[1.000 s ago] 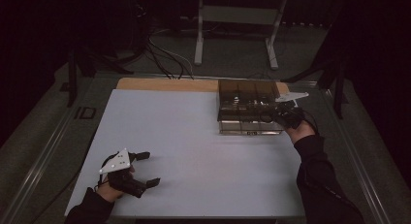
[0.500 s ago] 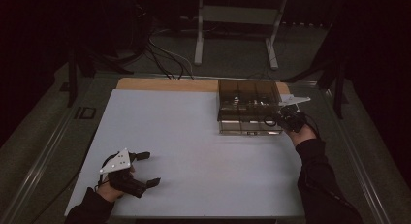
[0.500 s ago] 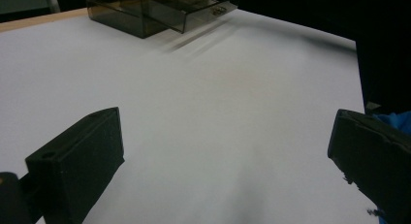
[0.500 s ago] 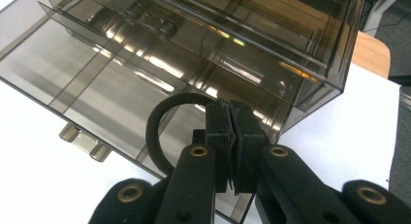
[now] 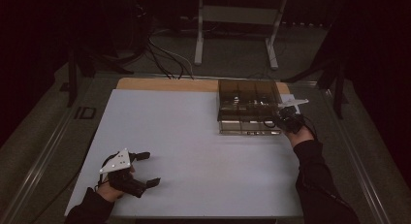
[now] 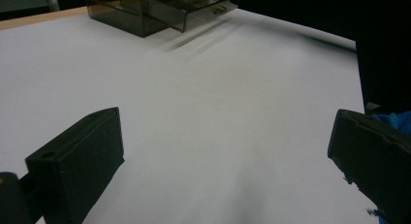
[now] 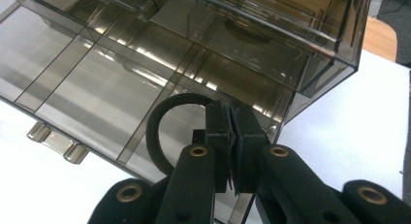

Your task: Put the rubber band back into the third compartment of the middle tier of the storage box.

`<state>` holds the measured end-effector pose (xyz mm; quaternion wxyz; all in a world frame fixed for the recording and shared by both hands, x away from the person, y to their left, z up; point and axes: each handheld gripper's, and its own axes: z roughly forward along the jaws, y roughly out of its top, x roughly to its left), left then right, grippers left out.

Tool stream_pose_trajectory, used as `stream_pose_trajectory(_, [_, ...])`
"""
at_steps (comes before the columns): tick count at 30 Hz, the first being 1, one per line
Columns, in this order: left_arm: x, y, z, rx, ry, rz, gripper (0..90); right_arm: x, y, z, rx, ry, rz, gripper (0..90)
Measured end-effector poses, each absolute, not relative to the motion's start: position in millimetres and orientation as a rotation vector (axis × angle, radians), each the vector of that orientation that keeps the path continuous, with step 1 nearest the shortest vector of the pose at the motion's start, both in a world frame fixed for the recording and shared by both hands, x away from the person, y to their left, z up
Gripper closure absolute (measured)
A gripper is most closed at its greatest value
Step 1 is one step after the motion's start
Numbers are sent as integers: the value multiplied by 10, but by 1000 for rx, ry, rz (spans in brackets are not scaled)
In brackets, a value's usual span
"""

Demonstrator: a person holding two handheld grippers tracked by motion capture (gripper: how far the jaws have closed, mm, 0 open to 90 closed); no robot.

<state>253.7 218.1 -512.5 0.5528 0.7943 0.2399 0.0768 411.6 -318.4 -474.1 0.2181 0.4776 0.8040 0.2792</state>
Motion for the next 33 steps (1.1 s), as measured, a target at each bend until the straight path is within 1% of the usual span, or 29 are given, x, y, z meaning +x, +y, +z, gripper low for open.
stream_pose_trajectory(8, [2539,2182,-5129,1882,568,180,10,4139,-3169,-4791,1335,2227,775,870])
stream_pose_trajectory(9, [2540,2183,-5129,1883,568,180,10,4131,-3152,-4799,1328,2236,768,864])
stream_pose_trajectory(10, [2539,2183,-5128,1881,569,179,10,4128,-3151,-4800,1331,2233,768,839])
stream_pose_trajectory(11, [2540,2183,-5127,1879,567,181,10,4128,-3151,-4800,1331,2233,768,839])
stream_pose_trajectory(13, [2540,2184,-5128,1882,567,181,10,4114,-3164,-4773,1354,2210,798,754])
stream_pose_trajectory(15, [2539,2184,-5129,1881,568,178,10,4108,-3167,-4756,1362,2197,811,739])
stream_pose_trajectory(16, [2540,2184,-5128,1881,567,180,10,4103,-3170,-4736,1371,2188,821,710])
stream_pose_trajectory(17, [2540,2183,-5128,1880,567,180,10,4092,-3170,-4699,1381,2180,844,654])
stream_pose_trajectory(19, [2540,2182,-5128,1881,567,179,10,4080,-3161,-4674,1390,2184,858,605])
stream_pose_trajectory(20, [2540,2182,-5129,1882,567,179,10,4080,-3161,-4674,1390,2184,858,605])
stream_pose_trajectory(21, [2539,2181,-5126,1880,567,180,10,4055,-3142,-4656,1390,2189,858,557])
stream_pose_trajectory(25, [2537,2182,-5127,1882,567,179,10,4011,-3119,-4636,1377,2194,863,531])
stream_pose_trajectory(28, [2535,2182,-5123,1878,567,180,10,3951,-3107,-4605,1391,2184,889,463])
stream_pose_trajectory(29, [2534,2183,-5122,1877,567,180,10,3951,-3107,-4605,1391,2184,889,463])
stream_pose_trajectory(30, [2535,2185,-5123,1878,567,181,10,3921,-3096,-4591,1396,2178,894,405])
stream_pose_trajectory(31, [2535,2185,-5123,1878,567,181,10,3908,-3090,-4585,1394,2178,894,386])
stream_pose_trajectory(32, [2535,2186,-5122,1877,567,180,10,3908,-3090,-4585,1394,2178,894,386])
stream_pose_trajectory(33, [2534,2185,-5120,1876,567,181,10,3873,-3068,-4569,1396,2176,885,336])
